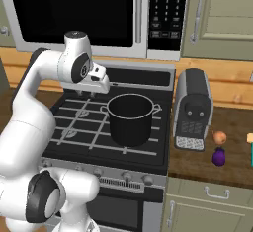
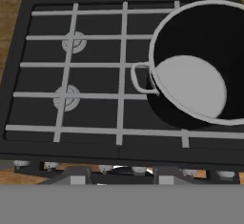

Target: Put the eggplant and onion in the pot. Retrieve the spatula and lightly stir the vegetables in the pot.

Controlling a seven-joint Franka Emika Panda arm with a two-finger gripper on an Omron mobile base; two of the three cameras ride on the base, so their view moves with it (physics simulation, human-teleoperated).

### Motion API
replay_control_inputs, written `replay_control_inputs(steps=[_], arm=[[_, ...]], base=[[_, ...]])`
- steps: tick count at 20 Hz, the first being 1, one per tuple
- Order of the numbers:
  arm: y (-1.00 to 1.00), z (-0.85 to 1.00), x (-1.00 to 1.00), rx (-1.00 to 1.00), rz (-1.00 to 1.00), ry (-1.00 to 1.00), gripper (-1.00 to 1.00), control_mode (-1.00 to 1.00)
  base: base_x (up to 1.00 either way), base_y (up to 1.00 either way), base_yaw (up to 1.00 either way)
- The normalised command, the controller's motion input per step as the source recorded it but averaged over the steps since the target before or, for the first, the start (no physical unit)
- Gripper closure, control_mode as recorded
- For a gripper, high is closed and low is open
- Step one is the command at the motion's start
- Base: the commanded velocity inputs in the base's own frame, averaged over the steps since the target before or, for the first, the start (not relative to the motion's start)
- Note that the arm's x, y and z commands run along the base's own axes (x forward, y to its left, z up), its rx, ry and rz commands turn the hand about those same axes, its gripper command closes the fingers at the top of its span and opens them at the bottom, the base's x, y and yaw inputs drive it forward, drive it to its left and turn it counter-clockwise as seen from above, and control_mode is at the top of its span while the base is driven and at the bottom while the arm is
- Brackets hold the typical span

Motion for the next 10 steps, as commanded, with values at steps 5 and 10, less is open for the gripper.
replay_control_inputs(steps=[5, 10], arm=[[0.0, -0.11, -0.08, 0.0, 0.0, 0.0, -1.0, -1.0], [0.0, -0.11, -0.06, 0.0, 0.0, 0.0, -1.0, -1.0]], base=[[0.0, 0.0, 0.0], [0.0, 0.0, 0.0]])
